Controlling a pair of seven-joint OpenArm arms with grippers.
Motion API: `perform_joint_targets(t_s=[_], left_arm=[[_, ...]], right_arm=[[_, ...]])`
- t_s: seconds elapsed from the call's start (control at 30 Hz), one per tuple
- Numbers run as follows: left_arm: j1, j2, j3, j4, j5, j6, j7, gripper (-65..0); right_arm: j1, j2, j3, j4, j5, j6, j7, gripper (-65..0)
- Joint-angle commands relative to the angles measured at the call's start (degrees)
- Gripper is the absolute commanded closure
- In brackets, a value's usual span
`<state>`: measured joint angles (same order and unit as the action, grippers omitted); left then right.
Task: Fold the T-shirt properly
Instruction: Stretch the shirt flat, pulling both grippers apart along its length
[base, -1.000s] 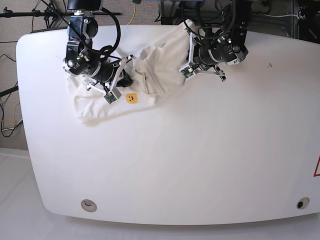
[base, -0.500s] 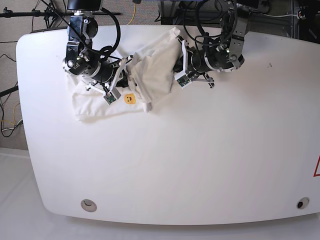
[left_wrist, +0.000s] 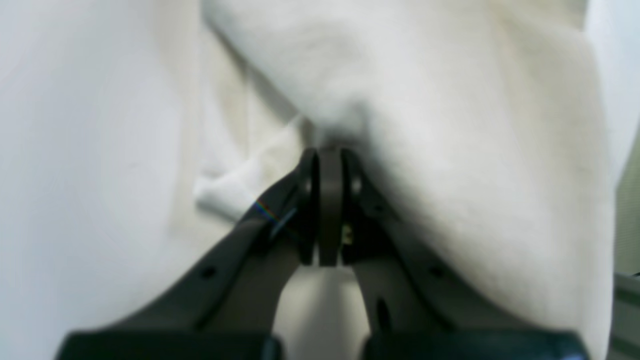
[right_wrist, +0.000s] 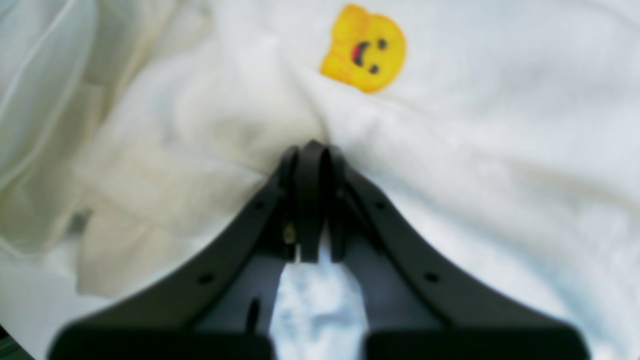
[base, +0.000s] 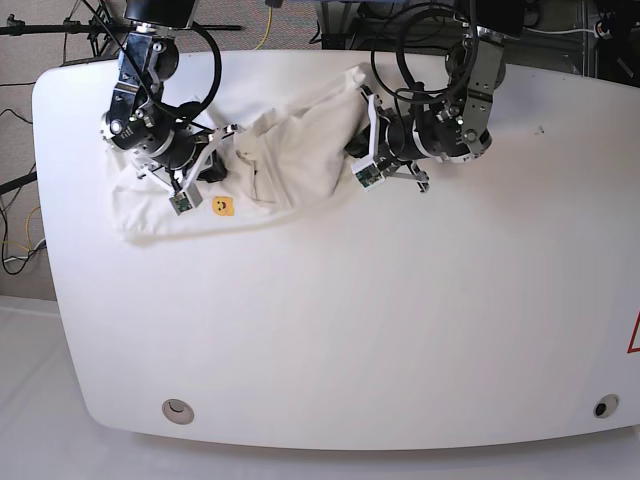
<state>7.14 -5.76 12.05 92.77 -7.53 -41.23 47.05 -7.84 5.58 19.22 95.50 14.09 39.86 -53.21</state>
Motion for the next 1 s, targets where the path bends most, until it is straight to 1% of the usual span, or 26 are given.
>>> perform_joint_targets(t_s=[0.0,0.13,0.57,0.83,0.97], left_arm=[[-1.1,-1.8,-0.5,-0.3,5.1,1.2,4.2,0.0],[-2.7,-2.7,-0.5,-0.4,5.1,1.2,4.2,0.0],[-8.5,-2.7,0.0,-0.7,5.1,1.2,4.2,0.0],[-12.7,-2.7,1.3,-5.3,5.1,1.2,4.0,0.0],[-13.7,-3.3,1.4,-7.9,5.1,1.2,1.0,0.0]], right_arm=[[0.6,0.7,1.4,0.7,0.2,-0.2,0.1,-1.9],[0.6,2.1,1.6,0.6,0.2,-0.2,0.1,-1.9],[-1.5,1.9,1.7,0.8,0.3,-0.2,-0.1,-1.9],[-4.4,1.8,1.7,1.0,0.6,-0.2,-0.1,-1.9],[-6.2,1.8,1.6,1.0,0.8,-0.2,-0.1,-1.9]])
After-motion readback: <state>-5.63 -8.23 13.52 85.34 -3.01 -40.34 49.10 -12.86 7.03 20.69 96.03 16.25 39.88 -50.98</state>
